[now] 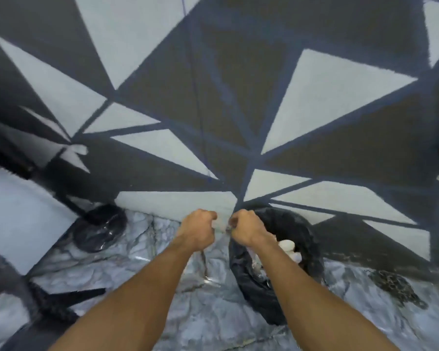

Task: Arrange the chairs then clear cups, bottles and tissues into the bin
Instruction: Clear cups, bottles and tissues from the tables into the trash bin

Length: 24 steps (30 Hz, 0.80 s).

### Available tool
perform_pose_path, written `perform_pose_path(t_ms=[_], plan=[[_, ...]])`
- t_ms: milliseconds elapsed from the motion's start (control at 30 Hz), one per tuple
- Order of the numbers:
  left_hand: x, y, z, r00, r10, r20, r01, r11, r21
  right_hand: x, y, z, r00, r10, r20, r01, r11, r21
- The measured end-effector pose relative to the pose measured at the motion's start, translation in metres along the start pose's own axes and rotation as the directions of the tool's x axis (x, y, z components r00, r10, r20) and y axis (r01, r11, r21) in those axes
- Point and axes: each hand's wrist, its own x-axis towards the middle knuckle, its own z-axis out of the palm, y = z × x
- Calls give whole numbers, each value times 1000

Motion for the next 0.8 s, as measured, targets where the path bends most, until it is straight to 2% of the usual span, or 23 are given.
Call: perform_pose_path(t_ms=[67,167,267,367,467,600,700,800], plan=[[-34,-51,-34,990,-100,-99,100,995,-12,-3,-65,13,990,-143,15,144,989,-28],[-96,-125,-77,943,-240,-230,236,971,-46,-19,-163,42,936,-353,17,353,935,-40],[-176,-192,-104,873,-371,-317,362,928,-89,-52,-257,86,848,-526,70,529,847,-47],[-264,-247,-127,805,-493,-331,481,868,-124,-101,-338,139,741,-656,143,663,748,-7],[-349,-296,-133,676,-620,-397,604,776,-182,-149,-397,194,632,-739,234,753,656,39],[-456,-346,-115,473,-788,-395,739,599,-309,-202,-450,265,470,-792,389,830,546,109],[-516,-364,-105,340,-860,-381,798,478,-367,-237,-486,310,341,-812,474,878,455,148],[-567,-373,-97,195,-907,-374,842,351,-409,-272,-520,352,180,-823,538,921,333,201]])
